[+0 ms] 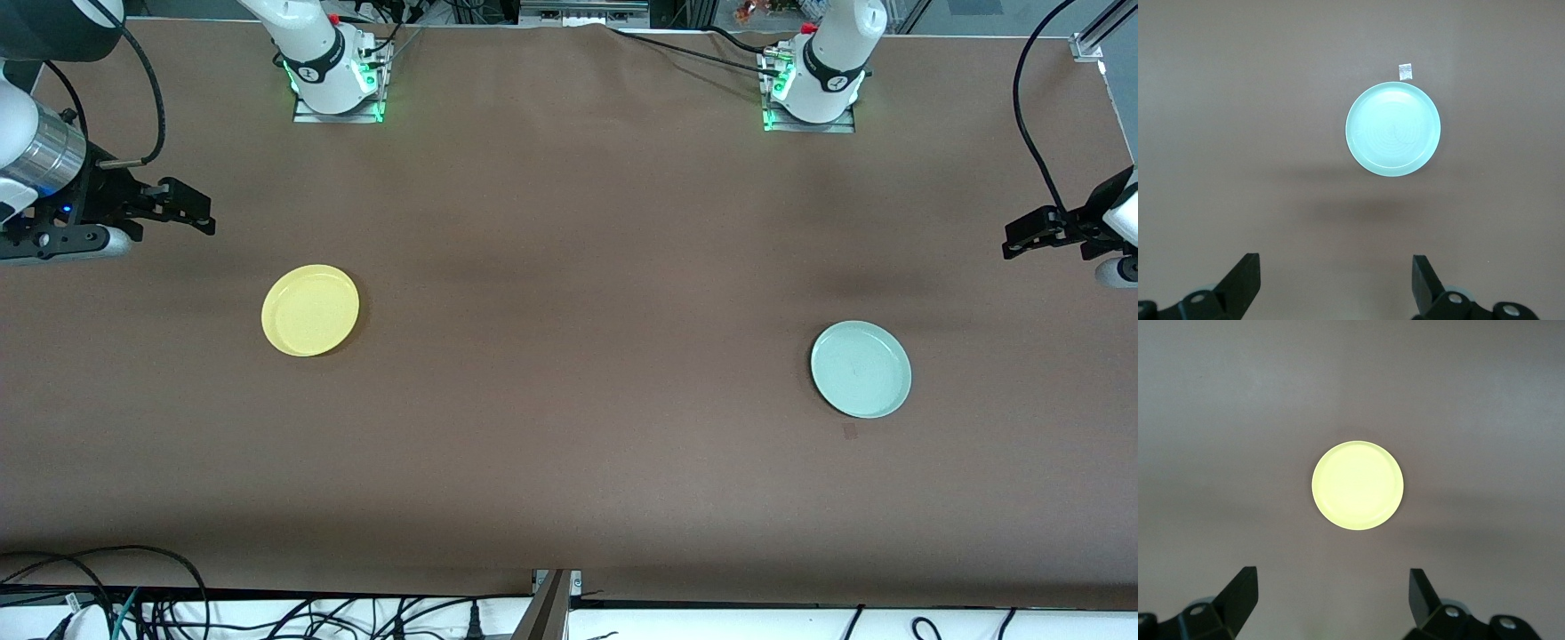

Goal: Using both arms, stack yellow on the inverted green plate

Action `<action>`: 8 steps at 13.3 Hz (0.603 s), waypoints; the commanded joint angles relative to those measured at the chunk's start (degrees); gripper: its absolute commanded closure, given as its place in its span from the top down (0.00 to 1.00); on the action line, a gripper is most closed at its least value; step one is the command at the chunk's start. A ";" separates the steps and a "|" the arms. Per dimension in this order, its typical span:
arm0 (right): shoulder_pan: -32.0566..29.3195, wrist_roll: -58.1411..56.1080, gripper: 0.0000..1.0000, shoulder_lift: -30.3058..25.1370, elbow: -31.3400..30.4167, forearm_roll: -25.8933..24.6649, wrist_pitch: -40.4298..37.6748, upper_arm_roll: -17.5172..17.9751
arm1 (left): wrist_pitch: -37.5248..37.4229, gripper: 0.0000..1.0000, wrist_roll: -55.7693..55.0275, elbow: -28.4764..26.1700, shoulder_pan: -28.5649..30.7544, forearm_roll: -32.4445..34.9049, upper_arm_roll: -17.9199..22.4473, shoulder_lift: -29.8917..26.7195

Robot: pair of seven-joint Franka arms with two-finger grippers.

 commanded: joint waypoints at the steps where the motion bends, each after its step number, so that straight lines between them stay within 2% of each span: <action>1: -0.50 0.71 1.00 0.09 0.72 0.29 -0.86 0.46 | -2.06 1.00 -0.55 3.20 -0.82 -3.24 1.10 2.16; 8: -0.50 0.71 1.00 0.09 0.63 0.29 -0.86 0.46 | -1.80 1.00 -1.88 4.08 -0.38 -5.02 1.27 2.33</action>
